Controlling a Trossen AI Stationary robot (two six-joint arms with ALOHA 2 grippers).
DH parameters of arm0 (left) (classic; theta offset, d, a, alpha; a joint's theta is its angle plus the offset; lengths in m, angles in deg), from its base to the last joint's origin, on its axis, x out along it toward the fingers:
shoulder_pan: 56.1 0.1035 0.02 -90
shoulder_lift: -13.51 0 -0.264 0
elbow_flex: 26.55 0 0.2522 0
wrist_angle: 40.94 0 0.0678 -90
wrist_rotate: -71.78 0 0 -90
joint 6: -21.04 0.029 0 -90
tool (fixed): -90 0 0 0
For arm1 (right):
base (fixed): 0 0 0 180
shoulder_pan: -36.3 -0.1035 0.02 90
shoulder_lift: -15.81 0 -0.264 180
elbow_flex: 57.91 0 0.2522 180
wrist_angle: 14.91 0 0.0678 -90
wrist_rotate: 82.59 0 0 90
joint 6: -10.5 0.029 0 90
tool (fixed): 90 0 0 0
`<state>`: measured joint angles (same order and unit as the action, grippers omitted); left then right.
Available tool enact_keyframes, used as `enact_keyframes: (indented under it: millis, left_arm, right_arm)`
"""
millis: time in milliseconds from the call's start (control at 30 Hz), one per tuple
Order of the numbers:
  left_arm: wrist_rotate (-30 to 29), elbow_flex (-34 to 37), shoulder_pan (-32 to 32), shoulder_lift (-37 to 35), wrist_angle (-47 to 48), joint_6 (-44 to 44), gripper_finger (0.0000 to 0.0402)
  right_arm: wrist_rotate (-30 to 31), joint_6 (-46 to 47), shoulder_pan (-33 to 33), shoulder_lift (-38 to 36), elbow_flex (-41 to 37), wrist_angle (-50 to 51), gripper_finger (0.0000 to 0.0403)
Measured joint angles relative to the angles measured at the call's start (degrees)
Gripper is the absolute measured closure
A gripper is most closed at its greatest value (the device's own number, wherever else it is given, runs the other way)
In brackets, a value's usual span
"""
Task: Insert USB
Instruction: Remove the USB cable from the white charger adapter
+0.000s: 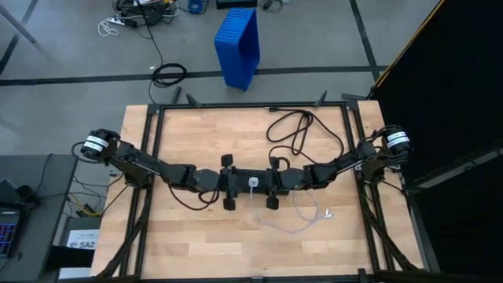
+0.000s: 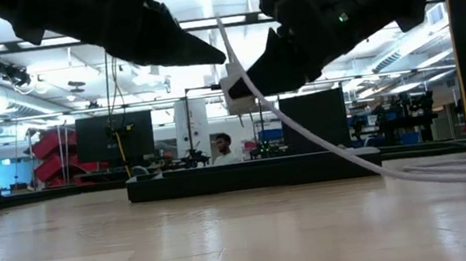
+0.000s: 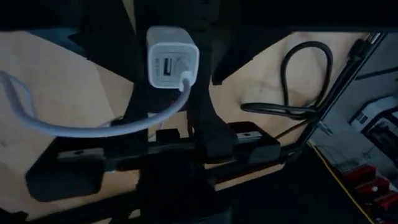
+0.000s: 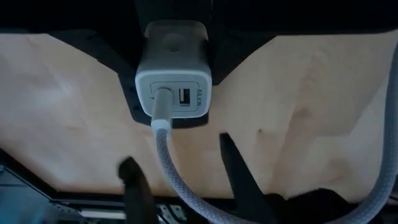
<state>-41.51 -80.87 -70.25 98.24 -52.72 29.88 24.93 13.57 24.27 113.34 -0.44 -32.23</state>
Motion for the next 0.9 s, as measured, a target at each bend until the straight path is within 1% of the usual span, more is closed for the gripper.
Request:
enact_keyframes:
  millis: [267, 533, 700, 900]
  left_arm:
    - [1.09, 0.04, 0.34, 2.72, -5.06, -0.04, 0.0214]
    - [1.07, 0.04, 0.68, 2.86, -4.7, 0.64, 0.0216]
    - [1.18, 0.04, 0.63, 2.85, -4.94, 0.68, 0.0229]
    - [1.29, 0.04, 0.66, 2.86, -4.94, 0.72, 0.0257]
  right_arm:
    - [-2.29, -0.38, -0.2, 0.77, 0.04, -4.24, 0.0292]
    - [-2.32, -0.71, -0.23, 1.73, 0.11, -5.1, 0.0292]
    - [-3.8, -0.73, -0.29, 1.73, 0.11, -6.79, 0.0292]
    - [-3.82, -0.73, -0.29, 1.75, 0.09, -7.01, 0.0292]
